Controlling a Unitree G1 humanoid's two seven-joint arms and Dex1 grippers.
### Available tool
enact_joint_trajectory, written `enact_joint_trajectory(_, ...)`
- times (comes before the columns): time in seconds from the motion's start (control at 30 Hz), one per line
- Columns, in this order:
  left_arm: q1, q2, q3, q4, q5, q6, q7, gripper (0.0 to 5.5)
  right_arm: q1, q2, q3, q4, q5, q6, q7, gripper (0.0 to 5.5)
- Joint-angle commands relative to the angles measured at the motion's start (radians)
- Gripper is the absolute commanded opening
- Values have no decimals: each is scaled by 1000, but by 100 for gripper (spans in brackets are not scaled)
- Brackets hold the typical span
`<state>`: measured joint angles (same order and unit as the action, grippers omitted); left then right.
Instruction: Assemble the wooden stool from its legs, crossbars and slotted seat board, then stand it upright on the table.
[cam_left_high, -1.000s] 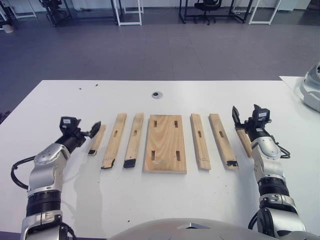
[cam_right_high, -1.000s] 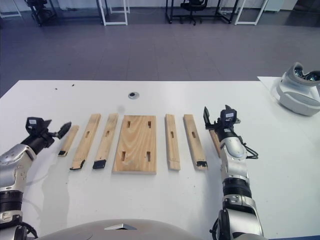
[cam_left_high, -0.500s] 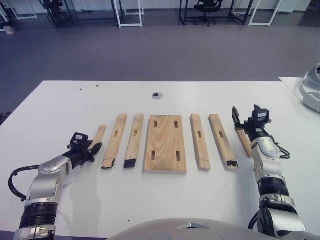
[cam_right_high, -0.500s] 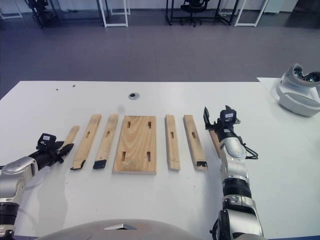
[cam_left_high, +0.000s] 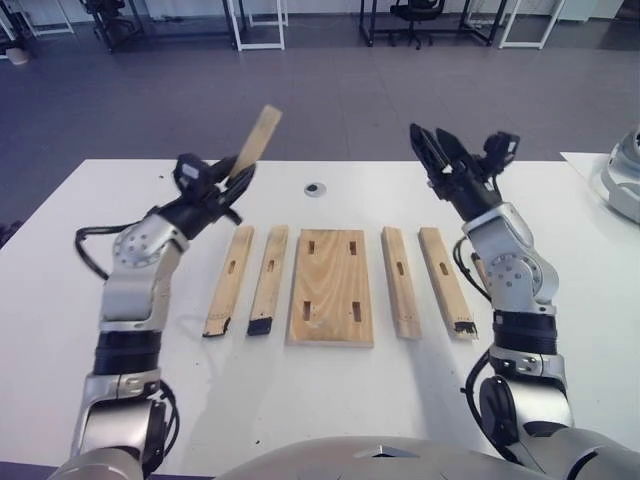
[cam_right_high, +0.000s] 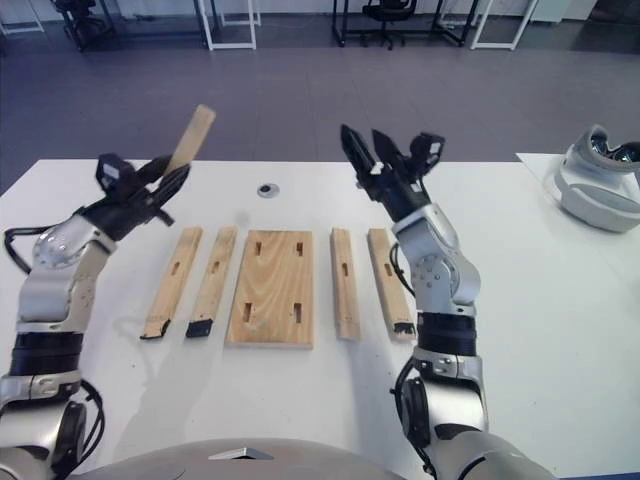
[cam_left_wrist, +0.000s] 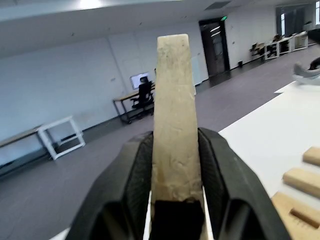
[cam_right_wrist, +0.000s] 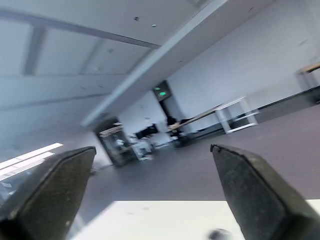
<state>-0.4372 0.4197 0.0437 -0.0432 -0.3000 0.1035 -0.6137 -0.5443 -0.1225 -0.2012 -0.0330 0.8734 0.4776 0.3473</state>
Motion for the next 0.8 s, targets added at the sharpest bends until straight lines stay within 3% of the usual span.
enact_joint_trajectory(0.03,-58,-27,-79,10,50,-83,-52,130,-65,71,-9,-21,116,87,-58,429)
enact_joint_trajectory(0.2,-57,-34,-118,9,64,-134,-95,130,-68,113,-14,-42,184,132,-87,429)
enact_joint_trajectory(0.8,-58,-21,-154,2,130,-189,-114,130,-34,130,37,-59,163,165,-118,73)
